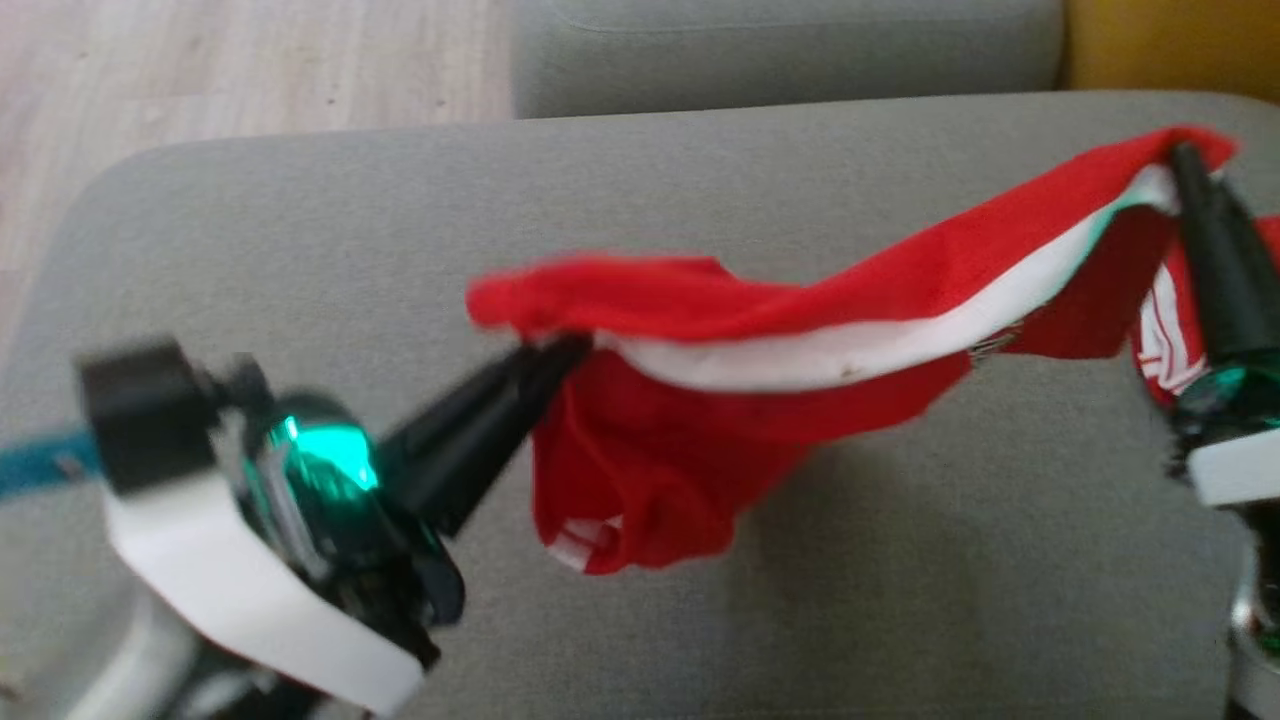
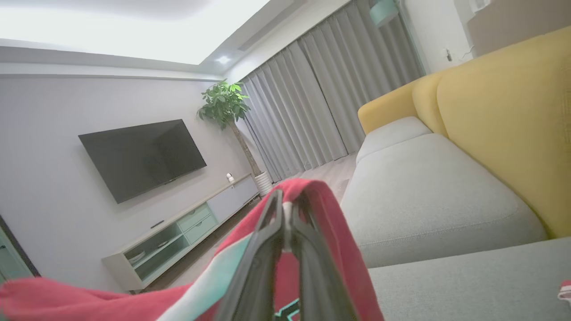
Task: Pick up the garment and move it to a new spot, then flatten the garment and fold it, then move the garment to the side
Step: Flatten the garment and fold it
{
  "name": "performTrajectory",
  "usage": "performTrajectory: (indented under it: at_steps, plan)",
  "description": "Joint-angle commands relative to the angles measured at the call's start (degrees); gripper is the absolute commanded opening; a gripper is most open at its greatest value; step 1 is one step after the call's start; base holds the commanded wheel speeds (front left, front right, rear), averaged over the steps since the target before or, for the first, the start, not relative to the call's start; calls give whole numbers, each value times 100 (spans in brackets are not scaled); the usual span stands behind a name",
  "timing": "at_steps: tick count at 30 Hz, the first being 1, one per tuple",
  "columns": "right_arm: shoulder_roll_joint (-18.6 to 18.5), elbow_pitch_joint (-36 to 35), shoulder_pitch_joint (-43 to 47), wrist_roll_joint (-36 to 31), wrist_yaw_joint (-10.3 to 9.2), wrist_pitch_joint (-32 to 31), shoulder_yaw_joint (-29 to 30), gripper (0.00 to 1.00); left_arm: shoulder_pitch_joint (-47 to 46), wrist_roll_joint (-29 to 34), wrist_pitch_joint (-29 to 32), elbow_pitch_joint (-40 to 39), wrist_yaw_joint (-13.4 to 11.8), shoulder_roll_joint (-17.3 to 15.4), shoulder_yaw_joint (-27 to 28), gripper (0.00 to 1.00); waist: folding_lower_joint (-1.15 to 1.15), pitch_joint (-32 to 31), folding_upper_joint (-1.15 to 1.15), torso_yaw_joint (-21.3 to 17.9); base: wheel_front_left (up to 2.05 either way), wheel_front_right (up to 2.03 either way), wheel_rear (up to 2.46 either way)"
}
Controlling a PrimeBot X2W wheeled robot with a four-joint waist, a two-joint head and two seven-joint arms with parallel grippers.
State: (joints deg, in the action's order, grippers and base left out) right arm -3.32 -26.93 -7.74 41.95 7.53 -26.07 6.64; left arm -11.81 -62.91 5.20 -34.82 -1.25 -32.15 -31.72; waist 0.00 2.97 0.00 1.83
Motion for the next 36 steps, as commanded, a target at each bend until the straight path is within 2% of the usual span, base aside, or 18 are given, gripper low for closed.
performTrajectory:
  at_steps: [1, 6, 8, 12, 17, 18, 22, 25, 29, 33, 36]
  plan:
    - [22, -348, -375, 83, -4, -158, -23, 0, -600, -199, 164, -312, -113, -127, 398, 0, 0, 85, 0, -93, 0, 0, 0]
    - [40, -318, -1154, -91, -4, -565, 239, 0, -1670, -578, 894, -214, -467, -31, 496, 0, 0, 477, 0, -226, 0, 0, 0]
    - [42, -25, -1625, -151, -4, -631, 268, 0, -2172, -514, 1166, 151, -540, -11, 446, 0, 0, 735, 0, -265, 0, 0, 0]
    - [43, 942, -2793, -522, -4, -569, 203, 0, -3252, -392, 1400, 1326, -562, 271, 427, 0, 0, 1243, 0, -285, 0, 0, 0]
    - [44, 2569, -4534, -1205, -4, 39, 129, 0, -4717, 241, 988, 3171, -379, 841, 375, 0, 0, 1796, 0, -295, 0, 0, 0]
    - [44, 2569, -4534, -1205, -4, 39, 129, 0, -4717, 241, 988, 3171, -379, 841, 375, 0, 0, 1796, 0, -295, 0, 0, 0]
    - [44, 3903, -5745, -1439, -4, 861, 171, 0, -5704, 903, 182, 4606, -99, 1346, 247, 0, 0, 2097, 0, -316, 0, 0, 0]
    - [44, 4772, -6221, -1418, -4, 1384, 121, 0, -6111, 1316, -493, 5546, 42, 1619, 150, 0, 0, 2246, 0, -357, 0, 0, 0]
    - [44, 5428, -5977, -1261, -4, 1985, -192, 0, -5988, 1384, -1256, 6498, 338, 1913, 123, 0, 0, 2271, 0, -435, 0, 0, 0]
    - [44, 5572, -4869, -1025, -4, 2376, -529, 0, -5239, 1421, -1756, 7026, 591, 1942, -13, 0, 0, 2086, 0, -536, 0, 0, 0]
    - [44, 5409, -3880, -958, -4, 2489, -632, 0, -4478, 1502, -1929, 7008, 684, 1850, -111, 0, 0, 2003, 0, -603, 0, 0, 0]
